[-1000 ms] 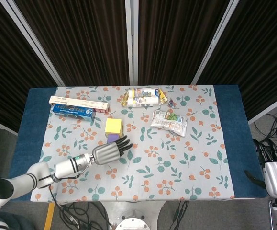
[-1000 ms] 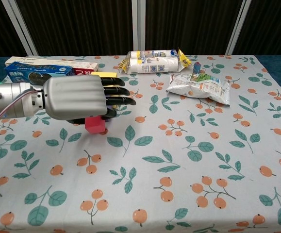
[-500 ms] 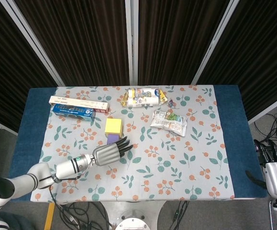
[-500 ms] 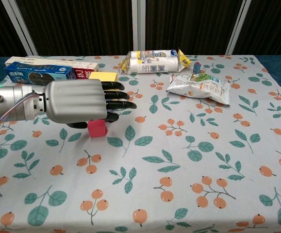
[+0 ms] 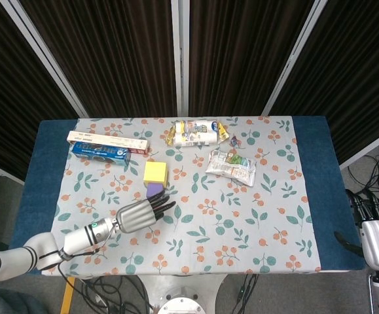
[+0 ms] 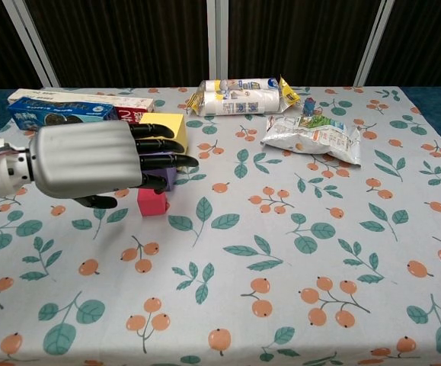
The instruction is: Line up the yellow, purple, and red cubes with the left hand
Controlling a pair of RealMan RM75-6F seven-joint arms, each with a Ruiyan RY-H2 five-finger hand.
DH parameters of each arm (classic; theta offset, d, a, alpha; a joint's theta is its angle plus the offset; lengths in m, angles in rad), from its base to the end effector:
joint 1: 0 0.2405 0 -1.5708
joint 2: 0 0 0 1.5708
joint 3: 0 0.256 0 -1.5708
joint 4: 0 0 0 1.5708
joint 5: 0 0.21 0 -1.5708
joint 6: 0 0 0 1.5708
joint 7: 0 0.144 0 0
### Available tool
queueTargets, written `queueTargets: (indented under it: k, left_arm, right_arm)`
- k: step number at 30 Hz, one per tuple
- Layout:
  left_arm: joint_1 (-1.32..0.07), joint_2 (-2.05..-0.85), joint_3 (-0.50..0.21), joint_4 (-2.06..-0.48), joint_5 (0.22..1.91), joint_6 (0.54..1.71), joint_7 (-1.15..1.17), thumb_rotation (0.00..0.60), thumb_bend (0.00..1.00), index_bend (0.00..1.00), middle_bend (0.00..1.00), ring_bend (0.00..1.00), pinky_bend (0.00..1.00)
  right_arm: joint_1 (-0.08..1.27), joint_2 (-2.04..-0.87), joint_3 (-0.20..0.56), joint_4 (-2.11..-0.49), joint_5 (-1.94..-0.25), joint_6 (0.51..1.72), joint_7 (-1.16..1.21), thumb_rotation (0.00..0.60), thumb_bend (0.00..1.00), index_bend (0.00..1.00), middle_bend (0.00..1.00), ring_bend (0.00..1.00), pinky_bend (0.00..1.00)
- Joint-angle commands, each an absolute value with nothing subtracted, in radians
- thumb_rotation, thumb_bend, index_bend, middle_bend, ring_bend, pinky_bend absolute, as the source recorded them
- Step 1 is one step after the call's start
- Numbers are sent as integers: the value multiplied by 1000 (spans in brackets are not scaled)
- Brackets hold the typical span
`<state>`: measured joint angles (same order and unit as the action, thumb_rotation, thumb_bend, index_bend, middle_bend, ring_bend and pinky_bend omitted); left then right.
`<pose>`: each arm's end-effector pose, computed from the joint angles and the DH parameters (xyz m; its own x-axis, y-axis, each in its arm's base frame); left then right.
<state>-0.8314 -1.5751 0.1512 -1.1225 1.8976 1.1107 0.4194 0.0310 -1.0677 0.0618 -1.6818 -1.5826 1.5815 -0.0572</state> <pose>-0.1668 0.3029 -0.0412 0.7932 -0.3831 0.4734 -0.0296 -0.8006 -0.5984 -0.2929 -0.1657 0.1788 0.4305 0.0864 0.8985 -0.8994 -0.0424 0.4350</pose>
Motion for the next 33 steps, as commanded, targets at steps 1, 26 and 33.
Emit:
queueTargets:
  k: [1, 26, 33]
  left_arm:
    - [-795, -1571, 154, -1163, 1871, 1102, 473, 600, 245, 423, 123, 107, 128]
    - [-781, -1823, 43, -941, 1831, 1224, 327, 600, 0, 343, 114, 106, 128]
    - [-793, -1835, 48, -911, 1827, 1204, 326, 600, 0, 342, 114, 106, 128]
  right_arm:
    - [31, -1068, 62, -1682, -1584, 1582, -57, 600, 71, 78, 185, 17, 137]
    - [17, -1067, 61, -1672, -1576, 1596, -45, 600, 68, 78, 185, 17, 137]
    - [18, -1069, 62, -1665, -1570, 1591, -37, 600, 67, 78, 185, 17, 137]
